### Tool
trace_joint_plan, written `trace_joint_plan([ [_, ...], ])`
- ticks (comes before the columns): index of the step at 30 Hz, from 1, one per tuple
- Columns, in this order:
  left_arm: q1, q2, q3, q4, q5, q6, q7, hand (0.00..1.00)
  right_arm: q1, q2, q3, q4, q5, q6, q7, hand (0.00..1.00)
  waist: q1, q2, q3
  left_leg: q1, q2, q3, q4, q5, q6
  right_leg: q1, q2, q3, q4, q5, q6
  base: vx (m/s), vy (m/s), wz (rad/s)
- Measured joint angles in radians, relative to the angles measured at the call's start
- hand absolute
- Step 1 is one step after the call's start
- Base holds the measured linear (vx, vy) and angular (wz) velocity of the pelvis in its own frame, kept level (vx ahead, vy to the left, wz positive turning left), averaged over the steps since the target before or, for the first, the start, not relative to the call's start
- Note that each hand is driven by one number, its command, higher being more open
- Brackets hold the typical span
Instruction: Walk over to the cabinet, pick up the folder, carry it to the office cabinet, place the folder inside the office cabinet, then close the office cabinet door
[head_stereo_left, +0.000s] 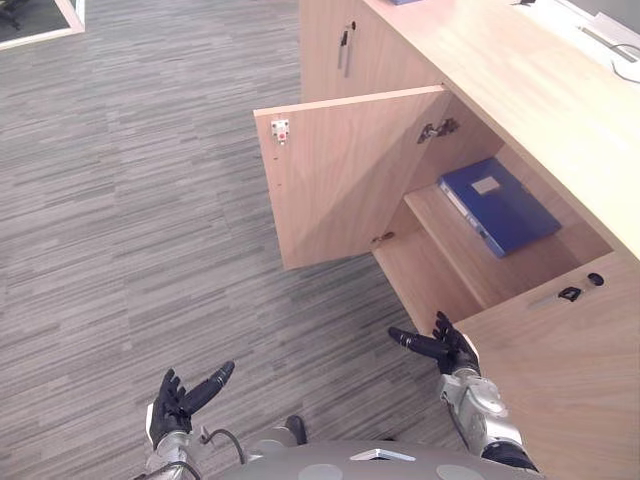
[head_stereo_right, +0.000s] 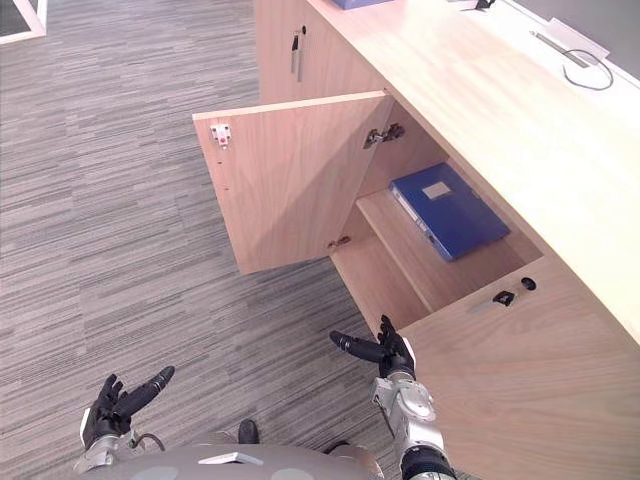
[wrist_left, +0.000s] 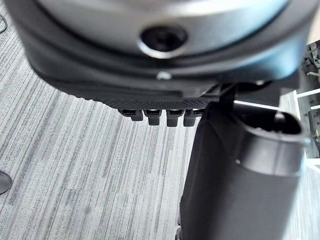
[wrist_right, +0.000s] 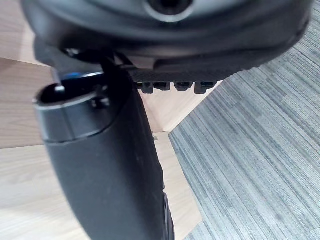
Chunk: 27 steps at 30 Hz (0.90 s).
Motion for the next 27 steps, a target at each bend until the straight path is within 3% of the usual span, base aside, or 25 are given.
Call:
trace_joint_plan([
  [4, -0.018, -0.001, 0.0, 0.001, -0.018, -0.001, 0.021, 1.0, 0.004, 0.002, 0.021, -0.017, 0.0, 0.0, 0.005, 1.0, -0.001, -0.018, 0.023, -0.005, -0.002, -0.02, 0.001, 0.007, 0.011, -0.004, -0.011, 0.006, 0.024, -0.004, -0.001, -0.05, 0.004, 0.14],
  [13, -0.037, -0.019, 0.015, -0.045, -0.061, -0.002, 0.053, 1.0, 0.021, 0.001, 0.021, -0.064, 0.001, -0.001, 0.016, 1.0, 0.001, -0.035, 0.033, -0.04, 0.008, 0.0, 0.006, 0.017, 0.002, -0.012, 0.062, 0.082, -0.116, -0.001, 0.003, -0.05, -0.039, -0.07],
  [16, -0.028, -0.052, 0.012, -0.178, -0.088, -0.022, 0.056, 1.0, 0.044, -0.01, 0.026, -0.096, 0.001, -0.003, 0.019, 1.0, -0.006, -0.031, 0.041, -0.157, 0.062, -0.006, 0.272, -0.11, -0.032, 0.01, 0.1, 0.086, -0.154, -0.055, 0.024, -0.05, -0.074, 0.0],
  [17, -0.026, -0.063, -0.006, -0.218, -0.115, -0.035, 0.055, 1.0, 0.041, -0.04, 0.047, -0.097, 0.001, -0.002, 0.022, 1.0, 0.003, -0.003, 0.071, -0.228, 0.123, -0.001, 0.497, -0.151, -0.067, 0.049, 0.127, 0.098, -0.175, -0.07, 0.057, -0.13, -0.065, -0.19],
  [18, -0.007, -0.081, -0.031, -0.272, -0.132, -0.042, 0.049, 1.0, 0.046, -0.083, 0.066, -0.118, 0.0, 0.006, 0.027, 1.0, 0.015, 0.029, 0.109, -0.307, 0.206, 0.004, 0.748, -0.109, -0.087, 0.092, 0.147, 0.108, -0.154, -0.084, 0.066, -0.17, -0.046, -0.21],
  [19, 0.008, -0.086, -0.047, -0.298, -0.137, -0.045, 0.048, 1.0, 0.051, -0.101, 0.07, -0.135, 0.0, 0.009, 0.031, 1.0, 0.017, 0.037, 0.125, -0.346, 0.235, -0.007, 0.857, -0.054, -0.111, 0.107, 0.146, 0.114, -0.129, -0.102, 0.068, -0.3, -0.116, -0.08],
  [20, 0.012, -0.084, -0.069, -0.319, -0.159, -0.053, 0.043, 1.0, 0.054, -0.123, 0.06, -0.148, -0.001, 0.009, 0.037, 1.0, 0.007, 0.027, 0.146, -0.438, 0.249, -0.062, 1.019, 0.155, -0.167, 0.124, 0.128, 0.121, -0.103, -0.127, 0.073, -0.24, -0.113, 0.04],
  [21, 0.012, -0.081, -0.086, -0.319, -0.169, -0.059, 0.049, 1.0, 0.054, -0.129, 0.03, -0.151, -0.001, 0.006, 0.035, 1.0, 0.011, -0.004, 0.139, -0.543, 0.245, -0.071, 1.134, 0.295, -0.192, 0.118, 0.108, 0.117, -0.115, -0.128, 0.073, -0.18, -0.103, 0.04],
  [22, 0.008, -0.08, -0.095, -0.319, -0.172, -0.059, 0.053, 1.0, 0.046, -0.132, 0.001, -0.153, -0.001, -0.002, 0.023, 1.0, 0.009, -0.003, 0.138, -0.611, 0.259, -0.071, 1.217, 0.242, -0.163, 0.115, 0.105, 0.117, -0.129, -0.125, 0.075, -0.01, -0.001, -0.09],
  [23, 0.004, -0.079, -0.096, -0.319, -0.176, -0.059, 0.053, 1.0, 0.043, -0.129, -0.013, -0.155, -0.001, -0.004, 0.01, 1.0, 0.008, -0.005, 0.137, -0.628, 0.262, -0.06, 1.219, 0.195, -0.138, 0.114, 0.103, 0.122, -0.147, -0.114, 0.078, 0.07, 0.06, -0.29],
  [24, 0.001, -0.079, -0.095, -0.326, -0.195, -0.061, 0.055, 1.0, 0.047, -0.128, -0.025, -0.166, -0.001, -0.003, -0.006, 1.0, 0.01, -0.025, 0.135, -0.623, 0.262, -0.042, 1.092, 0.131, -0.111, 0.107, 0.094, 0.135, -0.18, -0.079, 0.077, 0.15, 0.108, -0.47],
  [25, -0.003, -0.078, -0.094, -0.332, -0.204, -0.06, 0.061, 1.0, 0.052, -0.133, -0.021, -0.179, -0.001, -0.003, -0.005, 1.0, 0.003, -0.023, 0.13, -0.584, 0.264, -0.043, 0.91, 0.075, -0.083, 0.098, 0.083, 0.142, -0.197, -0.055, 0.085, 0.18, 0.133, -0.5],
  [26, -0.009, -0.078, -0.093, -0.333, -0.203, -0.06, 0.062, 1.0, 0.054, -0.136, -0.019, -0.182, -0.001, -0.003, -0.004, 1.0, 0.001, -0.025, 0.129, -0.555, 0.263, -0.044, 0.782, 0.063, -0.067, 0.093, 0.071, 0.146, -0.197, -0.045, 0.094, 0.2, 0.155, -0.44],
  [27, -0.017, -0.08, -0.094, -0.335, -0.201, -0.06, 0.062, 1.0, 0.055, -0.143, -0.016, -0.181, -0.001, -0.002, -0.001, 1.0, -0.01, -0.023, 0.126, -0.489, 0.265, -0.049, 0.54, 0.059, -0.068, 0.084, 0.056, 0.159, -0.197, -0.034, 0.11, 0.12, 0.1, -0.34],
])
